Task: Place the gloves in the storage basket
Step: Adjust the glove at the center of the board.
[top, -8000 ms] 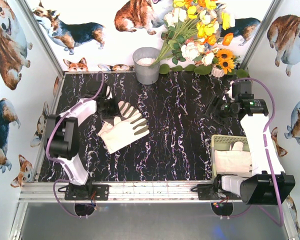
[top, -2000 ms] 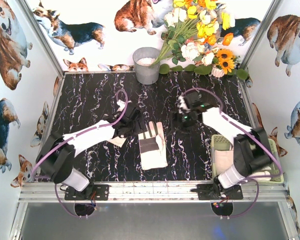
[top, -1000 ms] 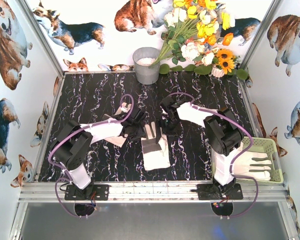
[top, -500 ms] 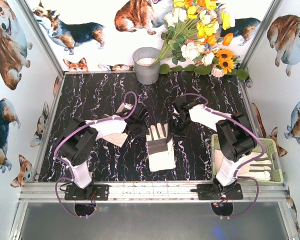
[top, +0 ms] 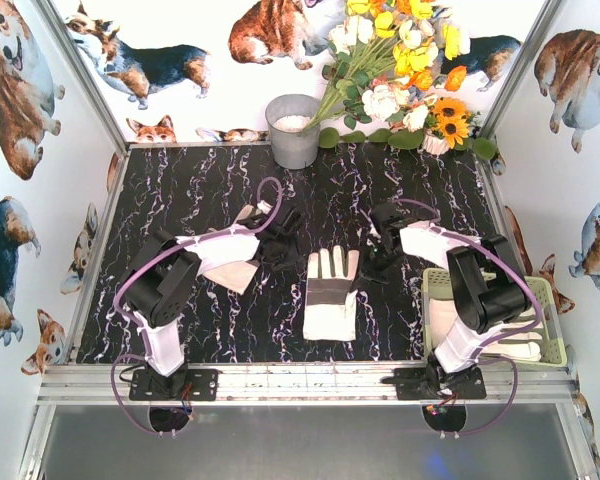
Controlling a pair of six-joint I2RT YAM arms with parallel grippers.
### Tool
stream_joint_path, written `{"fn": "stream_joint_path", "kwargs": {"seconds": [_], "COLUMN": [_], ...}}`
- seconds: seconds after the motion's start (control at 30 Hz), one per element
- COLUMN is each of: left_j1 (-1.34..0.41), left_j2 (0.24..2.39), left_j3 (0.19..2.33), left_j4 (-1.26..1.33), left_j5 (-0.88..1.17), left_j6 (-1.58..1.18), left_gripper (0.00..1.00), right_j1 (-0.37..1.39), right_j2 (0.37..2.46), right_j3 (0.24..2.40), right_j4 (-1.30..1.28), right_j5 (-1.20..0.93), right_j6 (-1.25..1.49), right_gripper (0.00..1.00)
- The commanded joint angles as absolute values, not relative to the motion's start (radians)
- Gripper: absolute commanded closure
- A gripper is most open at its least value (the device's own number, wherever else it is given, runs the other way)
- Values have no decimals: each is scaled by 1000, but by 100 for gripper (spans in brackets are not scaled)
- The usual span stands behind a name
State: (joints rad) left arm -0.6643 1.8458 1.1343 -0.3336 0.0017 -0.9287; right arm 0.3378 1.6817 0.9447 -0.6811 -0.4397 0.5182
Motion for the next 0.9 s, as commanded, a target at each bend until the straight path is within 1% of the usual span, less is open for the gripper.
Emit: {"fn": "stream_joint_path", "kwargs": {"seconds": [0.0, 0.07, 0.1, 0.17, 0.27, 0.3, 0.37, 0.43, 0.47, 0.53, 0.63, 0.87], "left_j1": [-662, -647, -636, -602, -512, -481, -412, -339, -306, -238, -147, -46], "left_j2": [1792, 1751, 1726, 1669, 1594, 1574, 1539, 1514, 1508, 1509, 1544, 1667], "left_j3": [1188, 1188, 1183, 1164, 1118, 1102, 1079, 1063, 1056, 1047, 1051, 1094], "left_j4": [-415, -449, -466, -495, -538, -548, -565, -571, -570, -563, -552, -535], "left_j5": [-57, -78, -89, -105, -113, -116, -109, -96, -84, -56, -8, 42], "left_j6": [-861, -838, -826, -798, -747, -727, -686, -641, -618, -576, -531, -463], "left_gripper": [62, 58, 56, 53, 46, 44, 42, 40, 39, 37, 37, 37], "right_j1": [329, 323, 319, 316, 309, 306, 297, 287, 280, 269, 246, 202], "right_j2": [1644, 1640, 1637, 1630, 1612, 1606, 1585, 1559, 1541, 1508, 1452, 1351], "right_j3": [931, 930, 932, 935, 940, 941, 947, 957, 960, 963, 960, 945], "right_j4": [-591, -585, -585, -588, -598, -600, -608, -624, -631, -642, -657, -690], "right_j5": [-461, -465, -465, -464, -462, -462, -463, -462, -462, -468, -479, -498], "right_j6": [509, 511, 511, 509, 505, 504, 499, 492, 488, 481, 476, 482], "right_gripper": [99, 97, 93, 82, 60, 54, 45, 38, 37, 31, 28, 26]}}
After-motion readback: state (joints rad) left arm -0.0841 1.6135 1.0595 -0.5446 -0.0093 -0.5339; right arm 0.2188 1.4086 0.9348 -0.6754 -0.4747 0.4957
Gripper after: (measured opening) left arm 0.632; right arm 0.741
